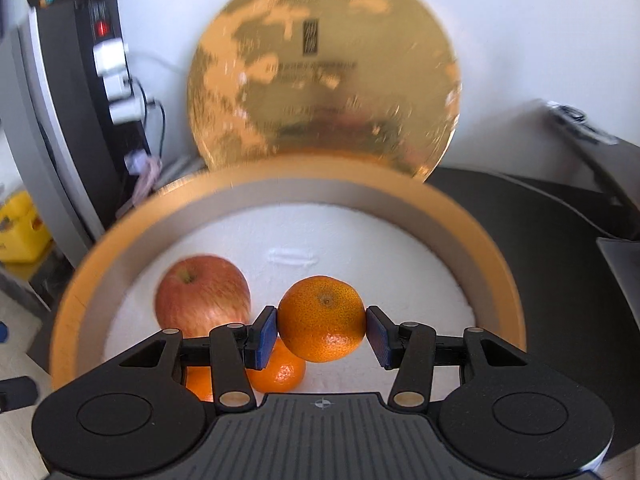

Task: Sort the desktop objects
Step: 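Carry the mandarin with the right gripper into the gold box and release, then lift the open right gripper out of the box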

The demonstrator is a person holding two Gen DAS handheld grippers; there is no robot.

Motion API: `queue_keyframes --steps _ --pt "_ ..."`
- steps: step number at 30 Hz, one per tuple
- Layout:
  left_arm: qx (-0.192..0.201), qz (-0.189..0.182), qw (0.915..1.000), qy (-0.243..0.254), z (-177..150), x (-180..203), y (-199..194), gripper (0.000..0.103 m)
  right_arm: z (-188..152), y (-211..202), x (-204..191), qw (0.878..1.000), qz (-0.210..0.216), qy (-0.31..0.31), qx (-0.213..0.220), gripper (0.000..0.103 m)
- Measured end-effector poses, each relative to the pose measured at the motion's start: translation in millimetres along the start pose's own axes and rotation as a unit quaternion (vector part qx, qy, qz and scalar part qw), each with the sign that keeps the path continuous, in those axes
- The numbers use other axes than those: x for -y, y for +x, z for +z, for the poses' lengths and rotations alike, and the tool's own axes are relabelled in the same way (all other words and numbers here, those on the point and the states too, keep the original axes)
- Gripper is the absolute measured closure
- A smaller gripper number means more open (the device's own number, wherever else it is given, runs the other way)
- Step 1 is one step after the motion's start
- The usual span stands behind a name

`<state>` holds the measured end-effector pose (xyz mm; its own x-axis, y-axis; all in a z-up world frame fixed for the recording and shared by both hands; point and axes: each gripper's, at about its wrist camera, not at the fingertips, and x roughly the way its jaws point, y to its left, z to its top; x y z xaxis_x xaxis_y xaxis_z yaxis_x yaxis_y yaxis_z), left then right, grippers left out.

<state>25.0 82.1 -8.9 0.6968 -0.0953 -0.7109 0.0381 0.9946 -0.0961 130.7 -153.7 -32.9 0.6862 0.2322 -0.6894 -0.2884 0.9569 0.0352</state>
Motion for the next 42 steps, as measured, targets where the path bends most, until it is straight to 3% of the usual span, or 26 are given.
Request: queue_keyframes --steps 21,24,27,36,42 --pt "-0.024 0.002 0.9997 0.002 5 3 24 0.003 15 64 -3 0.997 -0.008 0.011 -0.072 0.054" --pt "-0.023 0.004 0.9997 0.003 4 5 22 0.003 16 56 -1 0.998 -0.008 0.012 -0.065 0.052" --pt "-0.021 0.005 0.9998 0.002 3 6 19 0.003 15 41 1 0.999 -0.01 0.011 -0.05 0.036" --pt "-0.007 0.009 0.9999 0.01 -1 16 0 0.003 2 -31 15 0.999 0.005 0.032 0.034 0.023" --pt "-0.003 0.019 0.9997 0.012 -3 23 -9 0.003 -18 -70 22 0.996 0.023 0.055 0.068 0.011"
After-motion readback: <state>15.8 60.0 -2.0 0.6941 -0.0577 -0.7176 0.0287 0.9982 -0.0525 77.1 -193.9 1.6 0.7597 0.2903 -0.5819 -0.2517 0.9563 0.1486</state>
